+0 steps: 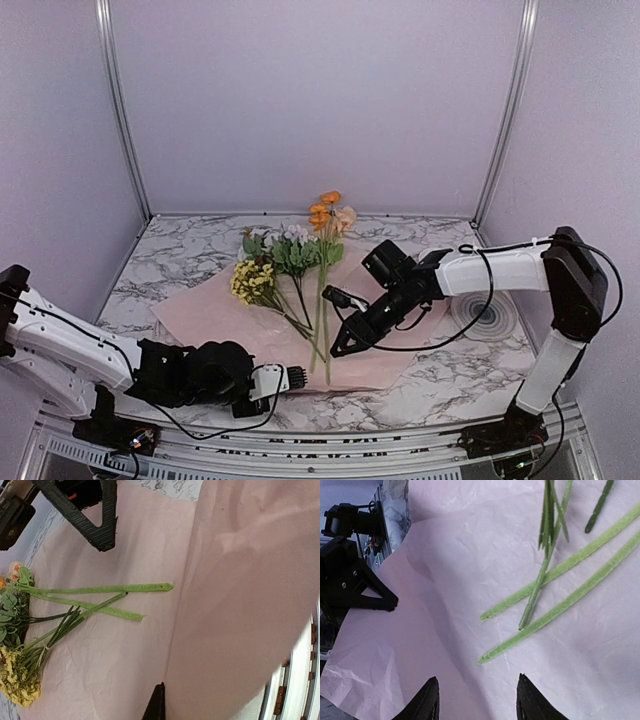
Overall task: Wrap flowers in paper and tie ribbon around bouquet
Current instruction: Fold the bottom corner of the flattened wrapping paper at the center of the board.
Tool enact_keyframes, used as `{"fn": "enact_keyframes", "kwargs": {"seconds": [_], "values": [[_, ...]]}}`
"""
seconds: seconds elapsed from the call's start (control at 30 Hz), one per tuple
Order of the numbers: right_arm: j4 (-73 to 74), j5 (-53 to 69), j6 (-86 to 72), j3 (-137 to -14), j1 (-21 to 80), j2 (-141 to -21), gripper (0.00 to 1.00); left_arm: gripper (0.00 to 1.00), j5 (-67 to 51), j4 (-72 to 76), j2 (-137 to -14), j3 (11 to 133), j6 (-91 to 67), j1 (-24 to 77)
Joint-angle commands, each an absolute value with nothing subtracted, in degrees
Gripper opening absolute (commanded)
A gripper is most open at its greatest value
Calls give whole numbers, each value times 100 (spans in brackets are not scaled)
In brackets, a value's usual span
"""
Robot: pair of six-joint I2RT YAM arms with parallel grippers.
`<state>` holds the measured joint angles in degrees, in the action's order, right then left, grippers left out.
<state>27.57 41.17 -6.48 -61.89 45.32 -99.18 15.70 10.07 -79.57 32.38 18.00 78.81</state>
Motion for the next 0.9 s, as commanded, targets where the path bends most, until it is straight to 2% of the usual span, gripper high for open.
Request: {"fn": "enact_keyframes", "kwargs": {"seconds": [0.0,0.3,0.43,0.57,0.77,0.87], "values": [[2275,4201,-848,-6152,4250,-10340,49,0,920,1130,-7795,3209,1244,7422],[2541,3678,-784,-6107,3873,-10960,45,0,721,1171,-7985,3201,800,6737],[2569,3762,-694,-6110,3735,-10685,45,0,690,1205,-8064,3197,738,6460],[2417,3862,-572,-6256,3615,-10051,51,0,679,1211,-8196,3225,788,6316],[1946,3785,-589,-6089,3612,-9371,66,0,585,1286,-8340,3377,958,6270],[1390,4425,-677,-5797,3612,-9086,72,0,534,1282,-8420,3489,1038,6232]]}}
